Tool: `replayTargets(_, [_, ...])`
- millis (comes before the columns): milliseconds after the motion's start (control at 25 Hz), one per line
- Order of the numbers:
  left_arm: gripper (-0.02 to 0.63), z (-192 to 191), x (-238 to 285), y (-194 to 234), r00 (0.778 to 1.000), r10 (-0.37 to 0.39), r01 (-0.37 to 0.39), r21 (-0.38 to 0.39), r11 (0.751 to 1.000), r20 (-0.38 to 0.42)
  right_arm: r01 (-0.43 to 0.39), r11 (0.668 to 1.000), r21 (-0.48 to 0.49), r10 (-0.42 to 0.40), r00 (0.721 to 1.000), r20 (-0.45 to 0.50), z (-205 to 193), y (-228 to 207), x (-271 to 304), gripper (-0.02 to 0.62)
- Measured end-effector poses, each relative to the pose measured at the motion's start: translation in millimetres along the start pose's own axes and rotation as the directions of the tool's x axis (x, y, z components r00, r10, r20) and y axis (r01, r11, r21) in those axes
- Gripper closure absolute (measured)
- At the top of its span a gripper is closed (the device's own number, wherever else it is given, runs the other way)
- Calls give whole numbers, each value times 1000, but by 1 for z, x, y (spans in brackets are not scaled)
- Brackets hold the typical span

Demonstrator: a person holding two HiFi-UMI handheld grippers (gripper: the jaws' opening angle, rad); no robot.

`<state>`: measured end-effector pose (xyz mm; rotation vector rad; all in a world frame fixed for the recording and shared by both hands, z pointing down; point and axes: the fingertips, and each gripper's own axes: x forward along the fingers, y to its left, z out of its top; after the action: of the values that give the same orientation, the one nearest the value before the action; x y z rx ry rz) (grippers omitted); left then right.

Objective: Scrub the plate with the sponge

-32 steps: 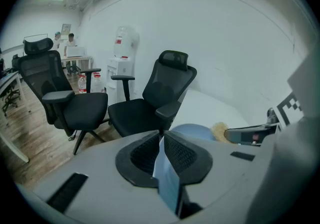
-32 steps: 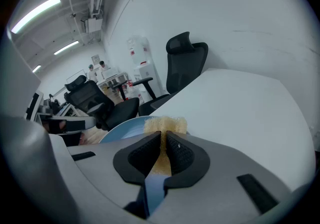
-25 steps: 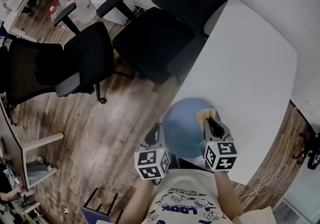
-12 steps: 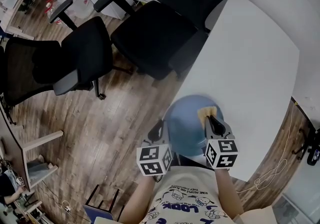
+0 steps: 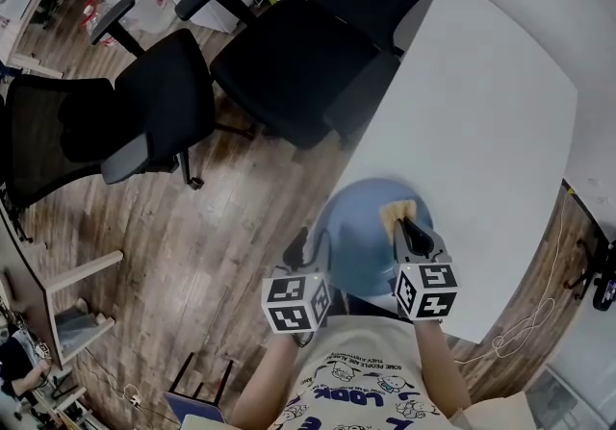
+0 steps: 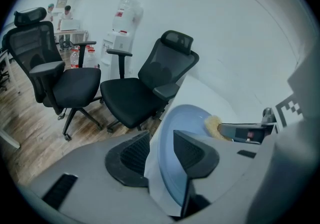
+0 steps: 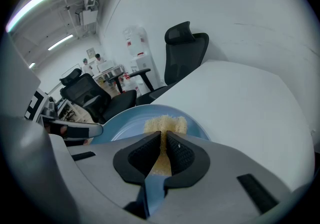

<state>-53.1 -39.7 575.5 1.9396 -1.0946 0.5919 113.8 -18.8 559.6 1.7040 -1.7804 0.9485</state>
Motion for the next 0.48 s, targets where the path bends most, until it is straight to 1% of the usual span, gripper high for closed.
replayTargets(360, [474, -7, 4, 0, 999, -2, 3, 9, 1000, -39, -3, 1000, 0, 3, 1000, -4, 0, 4, 1, 551])
replayTargets(480, [474, -10, 5, 0, 999, -1, 1, 0, 1000, -54, -3, 1000, 0, 3, 1000, -9, -1, 4, 1, 551])
